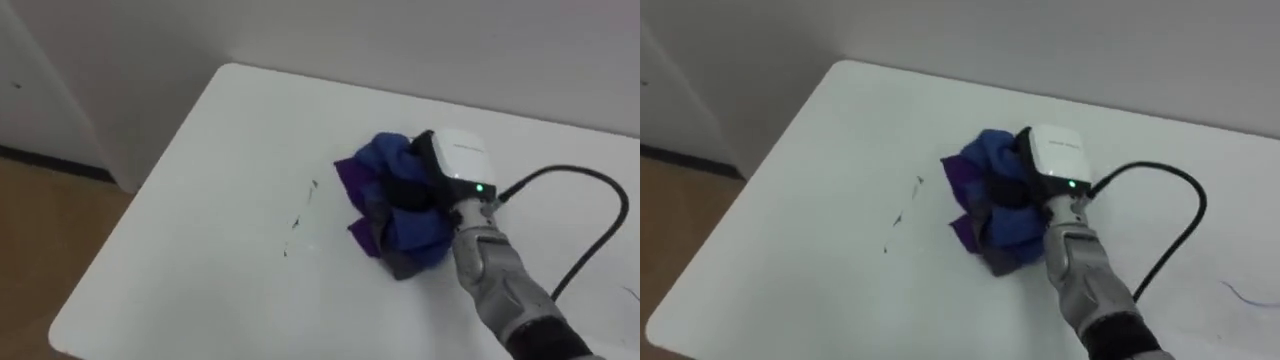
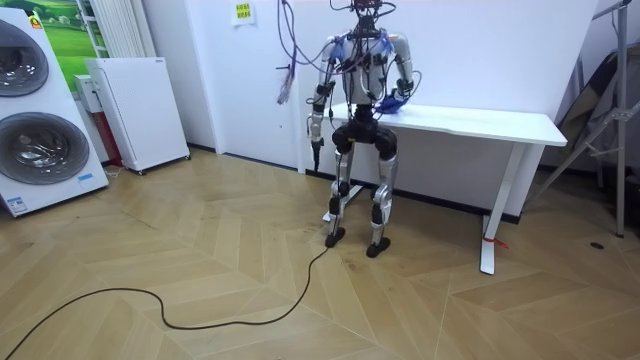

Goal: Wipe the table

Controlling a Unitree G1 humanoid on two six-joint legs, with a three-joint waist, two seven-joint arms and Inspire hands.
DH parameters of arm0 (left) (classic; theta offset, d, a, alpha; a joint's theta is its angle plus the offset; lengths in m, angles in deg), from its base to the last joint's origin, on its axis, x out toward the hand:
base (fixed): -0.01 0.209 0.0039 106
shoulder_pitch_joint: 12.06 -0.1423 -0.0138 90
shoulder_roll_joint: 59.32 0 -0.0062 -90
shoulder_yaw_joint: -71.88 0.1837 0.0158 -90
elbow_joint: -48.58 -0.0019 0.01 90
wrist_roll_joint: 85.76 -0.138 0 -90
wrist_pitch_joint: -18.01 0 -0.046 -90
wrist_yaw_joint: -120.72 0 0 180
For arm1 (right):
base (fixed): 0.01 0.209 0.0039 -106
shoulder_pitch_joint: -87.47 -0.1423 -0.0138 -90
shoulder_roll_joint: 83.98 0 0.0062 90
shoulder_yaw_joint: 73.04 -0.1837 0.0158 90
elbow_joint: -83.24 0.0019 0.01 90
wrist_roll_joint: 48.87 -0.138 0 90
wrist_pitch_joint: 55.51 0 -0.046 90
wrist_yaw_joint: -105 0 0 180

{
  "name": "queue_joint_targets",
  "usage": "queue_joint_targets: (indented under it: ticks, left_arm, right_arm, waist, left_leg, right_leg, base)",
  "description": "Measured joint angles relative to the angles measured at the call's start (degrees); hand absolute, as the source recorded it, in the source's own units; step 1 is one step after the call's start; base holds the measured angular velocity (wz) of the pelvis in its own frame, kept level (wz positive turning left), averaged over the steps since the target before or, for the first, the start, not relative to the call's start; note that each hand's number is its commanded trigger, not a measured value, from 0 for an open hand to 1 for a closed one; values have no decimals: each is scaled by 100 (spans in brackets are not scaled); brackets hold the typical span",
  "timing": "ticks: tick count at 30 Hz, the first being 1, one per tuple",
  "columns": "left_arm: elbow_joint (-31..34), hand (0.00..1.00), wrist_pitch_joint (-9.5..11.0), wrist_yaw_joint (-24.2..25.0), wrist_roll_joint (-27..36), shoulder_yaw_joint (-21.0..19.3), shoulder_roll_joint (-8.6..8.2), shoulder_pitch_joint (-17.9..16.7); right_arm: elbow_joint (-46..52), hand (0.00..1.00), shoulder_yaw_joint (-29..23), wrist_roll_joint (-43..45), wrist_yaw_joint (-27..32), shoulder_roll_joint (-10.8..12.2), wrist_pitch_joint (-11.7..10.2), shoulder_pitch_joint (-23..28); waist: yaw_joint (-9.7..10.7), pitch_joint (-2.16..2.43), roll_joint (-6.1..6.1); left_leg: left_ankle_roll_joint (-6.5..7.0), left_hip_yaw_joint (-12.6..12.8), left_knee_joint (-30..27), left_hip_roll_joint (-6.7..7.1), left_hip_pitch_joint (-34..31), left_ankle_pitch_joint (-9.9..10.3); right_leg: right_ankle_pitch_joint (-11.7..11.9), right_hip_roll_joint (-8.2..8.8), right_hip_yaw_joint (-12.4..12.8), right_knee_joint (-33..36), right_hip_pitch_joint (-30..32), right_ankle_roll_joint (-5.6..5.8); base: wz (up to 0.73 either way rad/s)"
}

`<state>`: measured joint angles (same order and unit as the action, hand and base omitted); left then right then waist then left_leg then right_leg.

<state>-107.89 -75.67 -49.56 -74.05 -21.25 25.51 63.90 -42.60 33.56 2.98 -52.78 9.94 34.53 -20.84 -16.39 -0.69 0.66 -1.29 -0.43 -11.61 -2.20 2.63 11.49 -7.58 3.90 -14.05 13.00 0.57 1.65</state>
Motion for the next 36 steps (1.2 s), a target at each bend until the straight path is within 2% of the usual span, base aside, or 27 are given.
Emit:
queue_joint_targets:
  ticks: [3,5,6,8,9,10,11,12,13,14,15,17,18,19,20,22,24,26,27,28,29,30,32,33,34,35,36]
  left_arm:
    - [-2,0,-131,6,-9,-63,16,-272]
    - [0,0,-176,4,-11,-127,61,-362]
    - [1,0,-177,3,-33,-183,96,-334]
    - [-2,0,-134,-39,-279,-543,305,-164]
    - [5,0,-85,-86,-281,-710,438,-76]
    - [15,0,-56,-117,-264,-824,498,-61]
    - [47,0,-26,-192,-227,-972,645,-48]
    - [101,0,6,-261,-219,-1064,807,-41]
    - [131,0,15,-298,-222,-1120,869,-47]
    - [200,0,54,-356,-203,-1157,953,-10]
    - [259,0,81,-366,-201,-1159,999,-5]
    - [391,0,177,-355,-219,-1251,1058,40]
    - [405,0,180,-343,-218,-1240,1050,59]
    - [436,0,180,-329,-224,-1213,1010,63]
    - [465,0,181,-329,-225,-1116,972,65]
    - [459,0,172,-346,-208,-969,862,29]
    - [460,0,173,-340,-224,-877,727,6]
    - [455,0,175,-315,-209,-764,546,-16]
    - [442,0,178,-297,-222,-704,440,-16]
    - [427,0,179,-295,-218,-656,357,16]
    - [401,0,182,-253,-217,-533,266,114]
    - [381,0,207,-215,-176,-457,183,249]
    - [367,0,255,-119,-4,-414,60,342]
    - [373,0,257,-44,16,-335,50,333]
    - [377,0,255,-1,19,-325,52,318]
    - [373,0,244,57,116,-300,68,296]
    - [380,0,242,104,273,-257,87,200]
  right_arm:
    - [-447,100,-306,-112,187,10,-211,373]
    - [-855,100,-576,-486,557,-11,-591,537]
    - [-953,100,-686,-569,633,-15,-683,594]
    - [-1195,100,-1190,-965,1014,-184,-927,930]
    - [-1322,100,-1413,-1239,1162,-304,-976,1058]
    - [-1423,100,-1494,-1393,1223,-376,-1019,1094]
    - [-1580,100,-1606,-1670,1322,-536,-1054,1189]
    - [-1718,100,-1732,-1883,1405,-705,-1054,1306]
    - [-1805,100,-1859,-1980,1433,-752,-1052,1373]
    - [-1995,100,-2090,-2207,1520,-835,-1049,1569]
    - [-2072,100,-2181,-2306,1566,-864,-1047,1668]
    - [-2225,100,-2534,-2434,1632,-873,-1047,2066]
    - [-2250,100,-2578,-2442,1636,-873,-1048,2154]
    - [-2283,100,-2636,-2455,1632,-871,-1048,2317]
    - [-2275,100,-2681,-2456,1620,-846,-1048,2440]
    - [-2184,100,-2684,-2480,1568,-797,-1046,2463]
    - [-1991,100,-2646,-2415,1493,-761,-1022,2409]
    - [-1845,100,-2543,-2179,1346,-682,-897,2013]
    - [-1772,100,-2439,-2047,1323,-642,-751,1717]
    - [-1757,100,-2403,-1959,1287,-646,-692,1563]
    - [-1666,100,-2379,-1766,1175,-631,-559,1276]
    - [-1623,100,-2308,-1643,1054,-631,-397,1004]
    - [-1541,100,-2198,-1425,834,-644,-198,626]
    - [-1478,100,-2095,-1187,713,-633,-142,418]
    - [-1421,100,-2036,-1056,673,-630,-143,342]
    - [-1281,100,-1994,-900,643,-632,-179,320]
    - [-1242,100,-1994,-866,655,-632,-230,320]
  waist:
    - [54,-6,-3]
    - [286,-43,-81]
    - [329,-41,-82]
    - [476,-27,-98]
    - [560,-17,-118]
    - [596,-13,-125]
    - [658,17,-152]
    - [767,64,-155]
    - [853,80,-154]
    - [965,130,-139]
    - [983,139,-134]
    - [1021,163,-49]
    - [1057,165,-15]
    - [1137,192,51]
    - [1142,177,106]
    - [1144,177,137]
    - [1129,166,171]
    - [1108,159,227]
    - [1071,158,237]
    - [1066,157,160]
    - [1069,94,88]
    - [976,63,104]
    - [846,34,76]
    - [780,22,54]
    - [796,6,39]
    - [801,-28,11]
    - [744,-24,-28]
  left_leg:
    - [37,38,-162,79,19,22]
    - [111,178,-317,141,72,70]
    - [127,241,-319,152,98,79]
    - [277,538,-427,131,112,256]
    - [321,700,-515,93,67,400]
    - [346,789,-631,67,3,476]
    - [390,968,-879,-34,-125,645]
    - [389,1125,-1100,-165,-264,752]
    - [388,1129,-1202,-223,-323,776]
    - [381,1136,-1272,-304,-374,785]
    - [369,1128,-1299,-353,-379,793]
    - [298,1096,-1348,-535,-421,806]
    - [279,1064,-1348,-562,-408,807]
    - [233,994,-1374,-614,-394,829]
    - [168,982,-1392,-678,-337,858]
    - [44,992,-1403,-797,-278,876]
    - [-101,998,-1395,-913,-320,835]
    - [-356,1054,-1272,-1048,-352,711]
    - [-509,1099,-1198,-1116,-361,633]
    - [-594,1063,-1189,-1175,-405,593]
    - [-747,885,-1138,-1285,-500,500]
    - [-795,804,-1091,-1326,-537,365]
    - [-791,821,-1121,-1268,-652,262]
    - [-750,823,-1205,-1135,-750,272]
    - [-695,822,-1233,-1054,-811,275]
    - [-560,821,-1228,-860,-852,266]
    - [-456,813,-1168,-661,-816,266]
  right_leg:
    - [-129,160,-36,358,11,97]
    - [-201,297,-28,565,11,136]
    - [-214,314,-9,592,6,153]
    - [-293,394,39,698,22,219]
    - [-296,404,85,676,43,250]
    - [-289,419,115,673,61,260]
    - [-269,441,108,773,136,280]
    - [-288,528,109,1232,360,299]
    - [-329,608,102,1455,462,314]
    - [-397,821,101,1674,544,347]
    - [-410,909,133,1651,547,378]
    - [-354,1126,131,1141,423,465]
    - [-313,1165,112,954,359,506]
    - [-184,1235,-2,622,164,510]
    - [-62,1247,-49,418,23,509]
    - [152,1172,-171,233,-100,537]
    - [189,1002,-195,159,-40,518]
    - [374,681,-361,247,81,391]
    - [236,569,-587,294,150,408]
    - [234,487,-669,371,210,331]
    - [66,360,-749,561,342,173]
    - [-164,342,-781,778,506,50]
    - [-404,291,-690,1031,737,-38]
    - [-458,200,-626,1081,824,-138]
    - [-473,172,-605,1077,844,-172]
    - [-477,99,-493,1064,878,-207]
    - [-476,3,-200,1022,906,-274]
  base:
    - [30]
    - [3]
    - [-16]
    - [-24]
    - [-31]
    - [-53]
    - [-60]
    - [-43]
    - [-8]
    - [9]
    - [0]
    - [-4]
    - [13]
    - [17]
    - [10]
    - [-10]
    - [-18]
    - [-34]
    - [-35]
    - [-10]
    - [12]
    - [18]
    - [4]
    - [0]
    - [19]
    - [28]
    - [20]
